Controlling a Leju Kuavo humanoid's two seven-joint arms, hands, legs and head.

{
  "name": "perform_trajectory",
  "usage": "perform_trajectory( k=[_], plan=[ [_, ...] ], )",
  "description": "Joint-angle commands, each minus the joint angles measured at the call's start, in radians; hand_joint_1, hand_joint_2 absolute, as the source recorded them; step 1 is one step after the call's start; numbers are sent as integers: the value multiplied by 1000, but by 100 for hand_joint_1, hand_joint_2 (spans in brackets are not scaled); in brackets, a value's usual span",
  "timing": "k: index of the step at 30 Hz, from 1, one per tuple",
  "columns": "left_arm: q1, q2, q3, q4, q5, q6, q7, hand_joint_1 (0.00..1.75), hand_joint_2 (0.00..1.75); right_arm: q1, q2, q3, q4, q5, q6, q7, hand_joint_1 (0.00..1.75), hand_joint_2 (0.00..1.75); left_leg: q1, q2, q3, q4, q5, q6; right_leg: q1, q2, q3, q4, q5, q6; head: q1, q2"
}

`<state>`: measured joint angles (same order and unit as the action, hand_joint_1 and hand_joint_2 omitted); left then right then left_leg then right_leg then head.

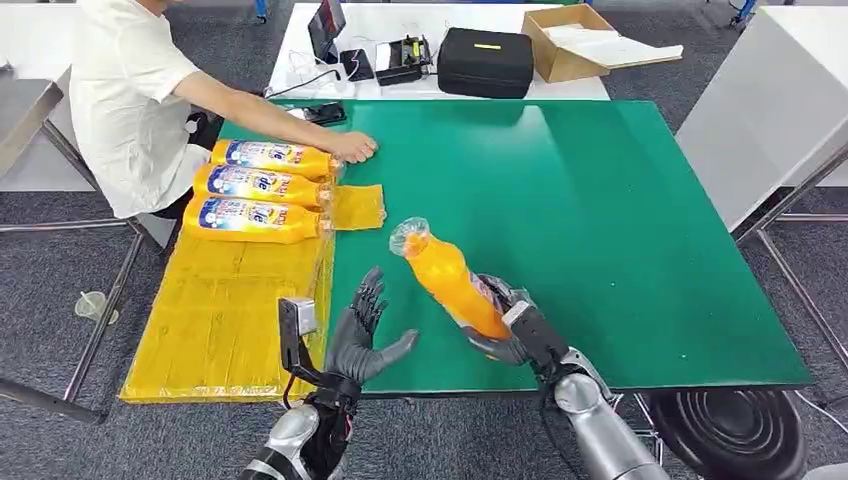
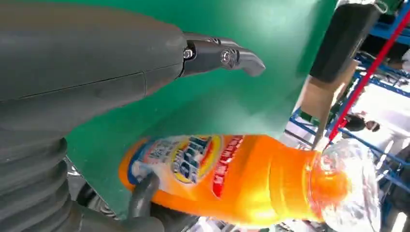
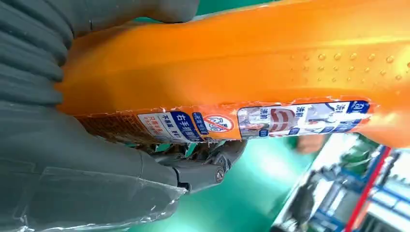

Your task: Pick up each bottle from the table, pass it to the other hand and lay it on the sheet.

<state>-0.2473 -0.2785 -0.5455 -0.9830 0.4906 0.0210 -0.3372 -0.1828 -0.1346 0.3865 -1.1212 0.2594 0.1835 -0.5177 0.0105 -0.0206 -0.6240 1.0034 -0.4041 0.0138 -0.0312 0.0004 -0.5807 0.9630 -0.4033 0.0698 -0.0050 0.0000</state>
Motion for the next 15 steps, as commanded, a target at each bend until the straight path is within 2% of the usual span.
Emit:
perform_trajectory(
  k=[1,3,8,15],
  plan=[
    [-70,11,-56,74,24,2,1,0,175,-90,48,106,73,4,2,0,175,175,1,5,4,1,-3,0,2,3,3,1,-2,-6,0,0],
    [-73,14,-65,70,22,7,-3,0,175,-102,51,120,96,4,9,-10,175,175,0,3,0,0,-1,0,0,2,0,0,0,-2,0,0],
    [-104,8,-95,80,31,16,-13,0,175,-159,71,183,174,-4,27,-21,175,175,1,4,-1,1,-1,0,1,3,-1,0,0,-3,0,0],
    [-114,5,-108,70,11,18,-42,0,175,-186,97,191,266,-46,44,-23,175,175,0,2,-1,0,-1,0,0,1,-1,0,0,-3,0,0]
  ],
)
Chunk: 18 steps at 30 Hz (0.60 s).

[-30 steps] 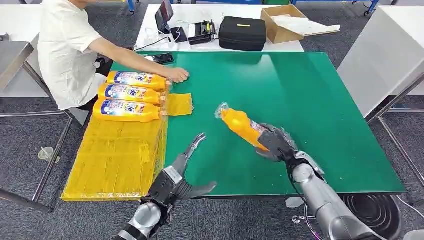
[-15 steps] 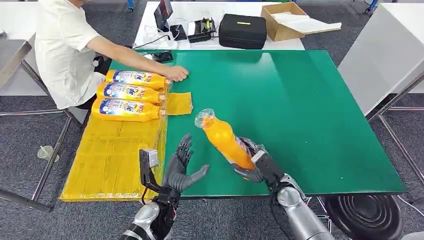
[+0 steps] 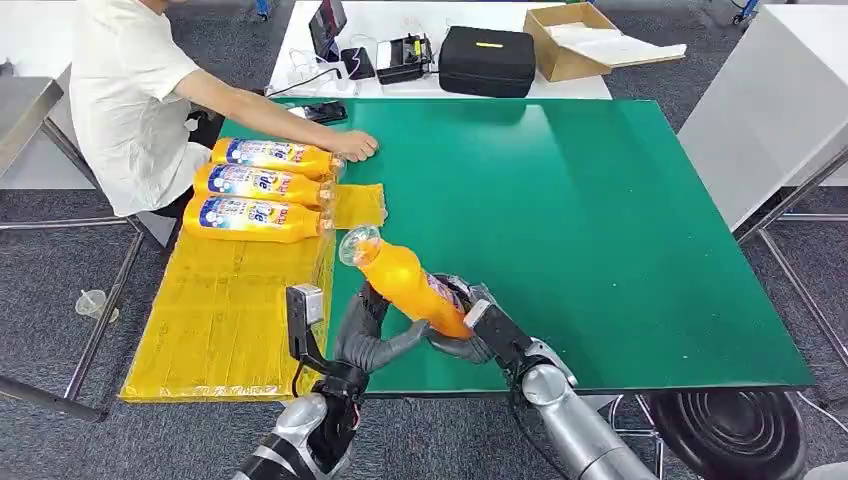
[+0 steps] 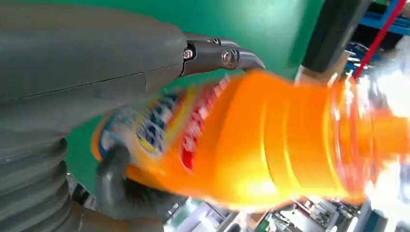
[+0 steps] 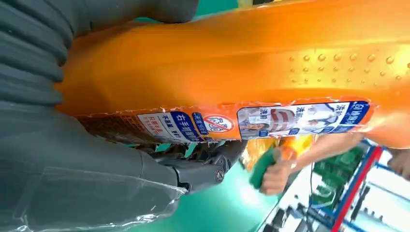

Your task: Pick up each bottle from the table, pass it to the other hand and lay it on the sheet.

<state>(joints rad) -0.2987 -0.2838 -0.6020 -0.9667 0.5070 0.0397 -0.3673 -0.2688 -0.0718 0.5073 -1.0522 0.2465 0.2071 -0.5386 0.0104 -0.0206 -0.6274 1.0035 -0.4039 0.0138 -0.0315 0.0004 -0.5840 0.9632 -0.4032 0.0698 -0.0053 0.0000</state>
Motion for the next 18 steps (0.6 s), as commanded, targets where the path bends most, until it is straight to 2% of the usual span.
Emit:
perform_trajectory(
  k=[1,4,7,8,18],
  plan=[
    [-62,11,-50,54,4,-16,-10,0,175,-108,36,73,208,-31,24,-3,175,175,1,5,6,1,-3,0,2,2,5,0,-2,-6,0,0],
    [-65,13,-45,59,13,-25,-5,0,175,-119,40,79,215,-28,29,-7,175,175,0,3,2,0,-1,0,1,2,1,0,0,-2,0,0],
    [-71,10,-41,70,19,-26,-2,0,175,-121,41,91,208,-25,42,-24,175,175,0,2,1,0,-1,0,1,1,1,0,0,-2,0,0],
    [-77,6,-33,80,28,-26,2,0,175,-122,45,99,202,-22,48,-28,175,175,1,6,5,1,-4,-1,2,3,5,1,-2,-6,0,0],
    [-145,-14,14,170,113,-83,25,0,175,-132,57,193,161,12,62,-57,175,175,1,3,1,1,-1,0,2,2,0,0,0,-3,0,0]
  ],
)
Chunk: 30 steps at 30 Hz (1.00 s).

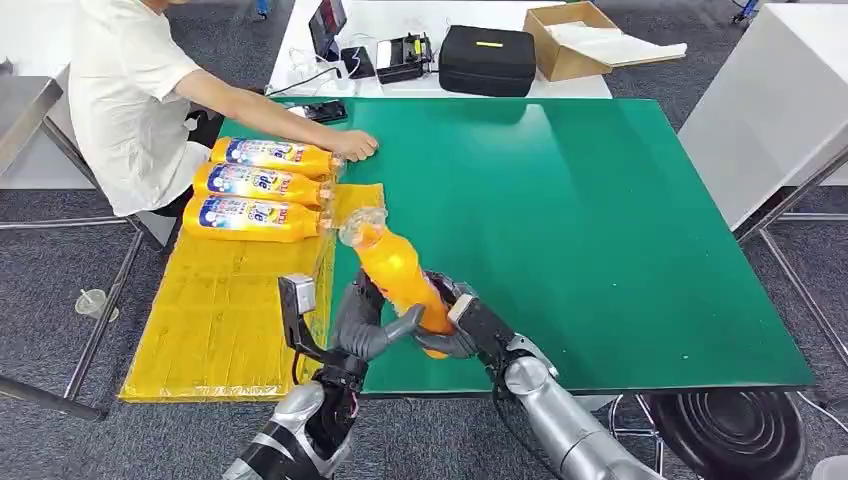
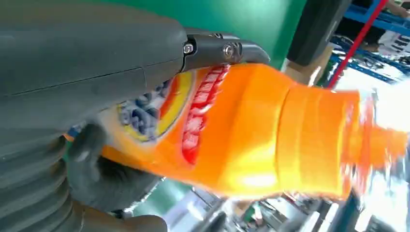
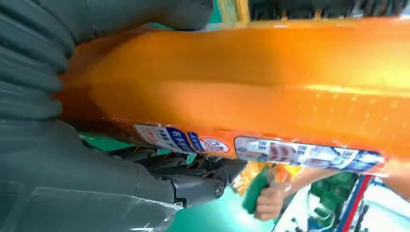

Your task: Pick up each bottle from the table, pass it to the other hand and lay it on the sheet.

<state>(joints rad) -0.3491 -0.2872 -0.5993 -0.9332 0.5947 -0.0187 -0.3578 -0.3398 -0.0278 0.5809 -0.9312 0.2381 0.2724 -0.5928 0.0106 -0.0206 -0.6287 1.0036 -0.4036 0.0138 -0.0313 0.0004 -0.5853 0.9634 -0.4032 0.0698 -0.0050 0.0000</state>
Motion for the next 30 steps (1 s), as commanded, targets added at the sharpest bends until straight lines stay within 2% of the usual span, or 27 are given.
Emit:
perform_trajectory(
  k=[1,11,16,17,18,20,21,22,25,28,29,30],
  plan=[
    [-95,-10,11,137,25,-25,16,0,175,-61,14,119,40,20,-3,-3,175,175,0,2,2,0,-1,0,0,1,2,0,-1,-2,-2,0],
    [-108,-18,8,162,16,-1,6,0,175,-61,9,124,38,24,-14,-4,175,175,0,3,2,1,-2,0,1,1,2,1,-1,-4,0,0],
    [-151,-30,62,242,67,17,4,3,175,-60,18,134,12,12,-9,-11,175,175,0,2,2,1,-1,0,1,1,2,1,-1,-3,0,0],
    [-151,-29,66,241,69,4,-6,66,175,-59,18,137,11,9,-7,-7,175,175,0,2,1,1,-1,0,1,1,1,0,0,-3,0,0],
    [-150,-28,67,237,68,0,-12,175,175,-57,16,138,11,9,-10,-7,175,175,0,4,3,1,-2,0,1,2,2,1,-1,-4,0,0],
    [-128,-24,75,188,61,-4,-41,175,175,-48,15,129,22,-7,-9,-3,171,175,0,3,1,1,-1,0,1,1,1,0,0,-3,0,0],
    [-112,-22,83,159,56,1,-51,175,175,-40,12,125,26,-20,2,9,120,175,1,3,3,1,-2,0,1,2,3,1,-1,-4,0,0],
    [-92,-27,110,115,47,59,-98,175,175,-17,11,114,14,-18,-28,8,0,175,1,3,3,1,-2,0,1,1,3,0,-1,-4,0,0],
    [-41,-12,139,-14,64,94,-86,175,175,63,17,84,-53,-69,-10,6,0,175,1,2,2,1,-2,0,1,0,3,0,-2,-4,0,0],
    [18,16,153,-121,37,140,-88,175,175,140,26,56,-99,-35,-152,21,0,175,1,1,3,0,-2,0,1,-1,3,0,-2,-3,0,0],
    [37,21,162,-148,28,158,-93,175,175,162,25,45,-117,5,-219,18,0,175,1,1,2,-1,-1,0,1,0,3,-1,-2,-3,0,0],
    [59,29,172,-184,21,177,-103,175,175,188,19,41,-151,70,-314,10,0,175,2,3,8,1,-5,-1,3,0,8,0,-5,-7,-1,0]
  ],
)
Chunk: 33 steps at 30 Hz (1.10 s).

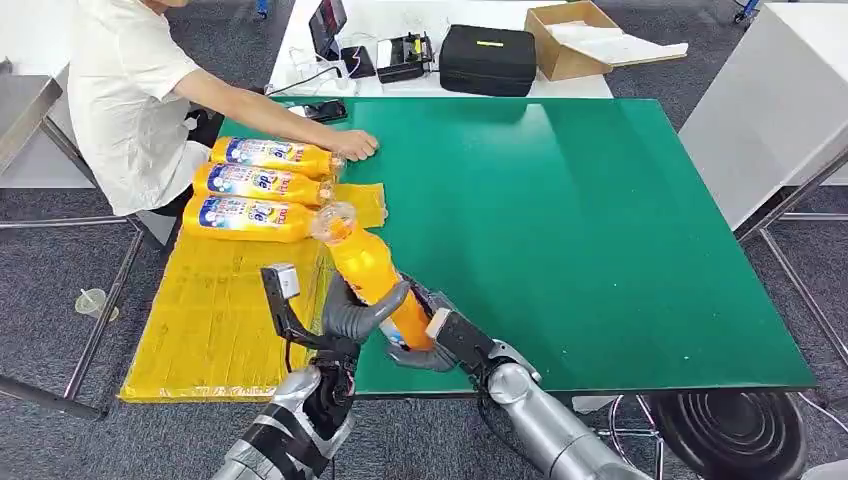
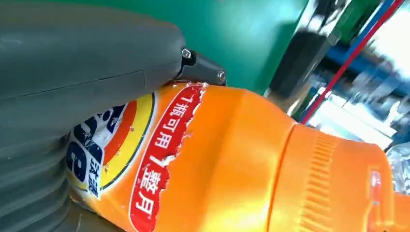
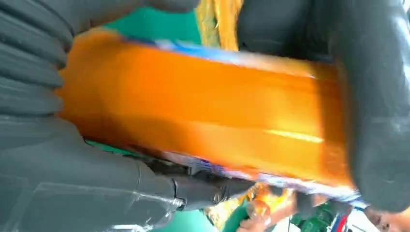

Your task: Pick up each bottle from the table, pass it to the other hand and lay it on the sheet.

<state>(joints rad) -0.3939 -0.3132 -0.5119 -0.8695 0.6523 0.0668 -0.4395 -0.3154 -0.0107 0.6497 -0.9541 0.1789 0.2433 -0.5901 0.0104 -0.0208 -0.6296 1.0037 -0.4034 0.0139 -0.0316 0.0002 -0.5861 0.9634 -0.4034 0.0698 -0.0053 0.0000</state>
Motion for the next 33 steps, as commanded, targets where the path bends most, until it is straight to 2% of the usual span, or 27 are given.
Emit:
perform_trajectory(
  k=[1,5,7,8,9,12,13,14,15,16,18,20,21,28,29,30,31,32,33],
  plan=[
    [130,64,98,-290,-43,108,-22,175,175,198,-9,-26,-170,201,-380,-4,0,175,1,2,4,-1,-2,-1,1,1,4,-1,-2,-4,0,0],
    [168,71,137,-362,-71,204,-36,175,175,307,-46,-49,-291,242,-465,-39,0,175,1,3,4,0,-4,-1,2,1,4,0,-4,-5,0,0],
    [172,72,143,-374,-90,242,-49,175,175,332,-57,-57,-315,248,-492,-48,0,175,1,1,-1,0,-2,0,1,-1,0,0,-2,-3,0,0],
    [169,78,137,-372,-131,289,-67,175,175,343,-63,-65,-330,246,-511,-48,0,175,1,2,2,1,-4,-1,2,0,2,0,-4,-5,0,0],
    [159,92,105,-350,-249,388,-112,175,175,353,-65,-81,-339,262,-566,-51,0,175,1,1,0,0,-3,0,1,0,0,0,-3,-4,0,0],
    [133,118,34,-261,-476,529,-167,175,175,347,-69,-108,-347,295,-627,-58,0,175,0,1,0,0,-2,0,1,-1,0,0,-2,-4,0,0],
    [133,113,40,-249,-479,527,-173,175,175,345,-67,-111,-346,295,-628,-58,0,175,0,1,-1,-1,-2,0,0,-1,-1,-1,-1,-3,0,0],
    [118,120,17,-209,-590,611,-197,175,175,337,-65,-114,-344,314,-639,-67,0,175,0,2,1,0,-3,0,1,0,1,0,-2,-4,0,0],
    [111,102,59,-156,-786,631,-181,175,175,325,-52,-124,-343,309,-631,-84,0,175,1,3,4,0,-4,-1,2,0,4,0,-4,-6,0,0],
    [115,93,66,-157,-801,629,-178,175,175,317,-42,-132,-340,311,-624,-86,0,175,0,1,-1,-1,-2,0,1,0,-1,-1,-1,-3,0,0],
    [131,41,221,-131,-1245,631,-167,175,175,301,-24,-142,-339,309,-602,-106,0,175,0,2,-1,-1,-1,0,0,1,-1,-1,-1,-3,0,0],
    [126,27,285,-110,-1475,631,-155,175,175,285,-15,-140,-334,309,-587,-108,0,175,0,5,2,0,-3,-1,1,3,1,-1,-1,-5,0,0],
    [98,46,266,-60,-1611,631,-94,175,175,276,-12,-144,-323,301,-571,-108,0,175,1,4,0,0,-2,-1,1,2,-1,-1,-1,-4,0,0],
    [92,49,267,-53,-1607,631,-95,175,175,274,-12,-144,-320,300,-567,-108,0,175,1,2,0,0,-2,-1,1,0,-1,0,-1,-4,0,0],
    [70,62,233,-7,-1648,631,-52,175,175,277,-19,-142,-321,302,-569,-108,0,175,0,3,-1,0,-2,0,1,1,-1,0,-1,-3,0,0],
    [16,100,150,84,-1756,601,69,175,175,270,-13,-150,-309,300,-557,-108,0,175,1,5,5,1,-5,-1,3,2,4,0,-4,-7,0,0],
    [-14,117,103,121,-1765,566,114,157,175,265,-12,-155,-308,295,-545,-108,0,175,1,4,3,1,-4,-1,2,2,2,0,-3,-5,0,0],
    [-56,128,65,178,-1756,505,154,159,175,257,-7,-160,-303,296,-540,-108,0,175,0,1,1,-1,-1,0,1,-1,1,-1,-1,-4,0,0],
    [-82,130,49,220,-1755,483,182,169,175,253,-2,-165,-300,295,-532,-108,0,175,1,2,3,0,-3,0,2,-1,2,-1,-2,-5,0,0]
  ],
)
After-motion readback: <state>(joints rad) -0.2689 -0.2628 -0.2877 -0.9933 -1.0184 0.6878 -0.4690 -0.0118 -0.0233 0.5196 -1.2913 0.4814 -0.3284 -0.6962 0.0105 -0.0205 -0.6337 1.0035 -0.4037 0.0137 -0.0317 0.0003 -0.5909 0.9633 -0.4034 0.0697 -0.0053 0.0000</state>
